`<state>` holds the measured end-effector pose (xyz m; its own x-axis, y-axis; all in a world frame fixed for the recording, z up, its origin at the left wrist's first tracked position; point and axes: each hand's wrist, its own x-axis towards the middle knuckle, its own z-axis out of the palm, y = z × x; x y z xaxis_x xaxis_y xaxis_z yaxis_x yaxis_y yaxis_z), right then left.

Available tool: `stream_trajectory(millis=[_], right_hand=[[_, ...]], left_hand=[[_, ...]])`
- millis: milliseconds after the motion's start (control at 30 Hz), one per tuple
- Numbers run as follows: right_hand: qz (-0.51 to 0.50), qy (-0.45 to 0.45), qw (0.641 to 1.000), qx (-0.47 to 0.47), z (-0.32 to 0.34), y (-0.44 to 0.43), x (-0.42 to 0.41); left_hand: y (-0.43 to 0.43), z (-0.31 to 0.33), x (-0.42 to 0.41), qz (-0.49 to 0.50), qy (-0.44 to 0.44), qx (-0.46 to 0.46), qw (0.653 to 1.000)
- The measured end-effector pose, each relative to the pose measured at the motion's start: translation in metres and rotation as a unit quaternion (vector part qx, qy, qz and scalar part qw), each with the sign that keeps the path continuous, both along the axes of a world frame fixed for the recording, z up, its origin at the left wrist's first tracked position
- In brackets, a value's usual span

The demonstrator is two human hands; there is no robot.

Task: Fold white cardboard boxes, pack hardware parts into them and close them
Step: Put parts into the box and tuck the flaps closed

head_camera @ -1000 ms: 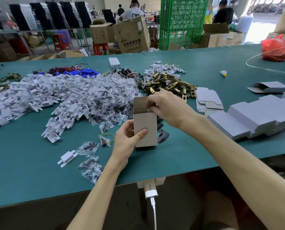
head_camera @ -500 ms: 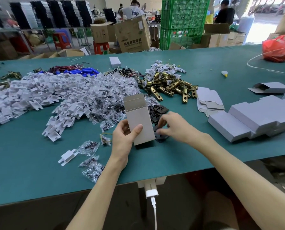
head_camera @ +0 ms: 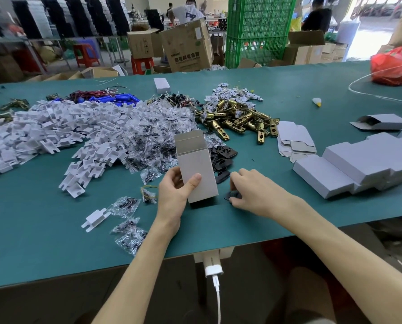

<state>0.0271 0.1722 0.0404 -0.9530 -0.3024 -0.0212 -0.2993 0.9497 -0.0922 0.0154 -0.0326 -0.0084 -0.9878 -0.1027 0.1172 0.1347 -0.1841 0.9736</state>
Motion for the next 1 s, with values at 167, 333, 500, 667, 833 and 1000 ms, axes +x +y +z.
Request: stream_trajectory(millis=[167,333,500,667,833,1000], right_hand=[[0.023,0.034,0.997,0.070,-0.004,-0.009,0.002],[-0.017,-0.108,0.991,-0.079,0.003,0.014,-0.018],[-0.049,-0.162,0.977,-0.130,-0.003,0.024,-0.029],[-0.036,-0.161,0.980,-0.114,-0.005,0.022,-0.032],[-0.027,-0.124,0.984,-0.123,-0.010,0.021,-0.026],[-0.023,-0.122,0.984,-0.125,-0.008,0.018,-0.024]], left_hand=[[0.000,0.001,0.001,-0.001,0.001,0.001,1.000],[0.000,0.003,0.002,-0.004,0.005,-0.007,1.000],[0.001,0.004,0.003,-0.004,0.006,-0.009,1.000],[0.001,0.004,0.003,-0.004,0.006,-0.006,1.000],[0.002,0.004,0.002,-0.001,-0.001,-0.009,1.000],[0.001,0.003,0.003,0.000,-0.005,-0.014,1.000]])
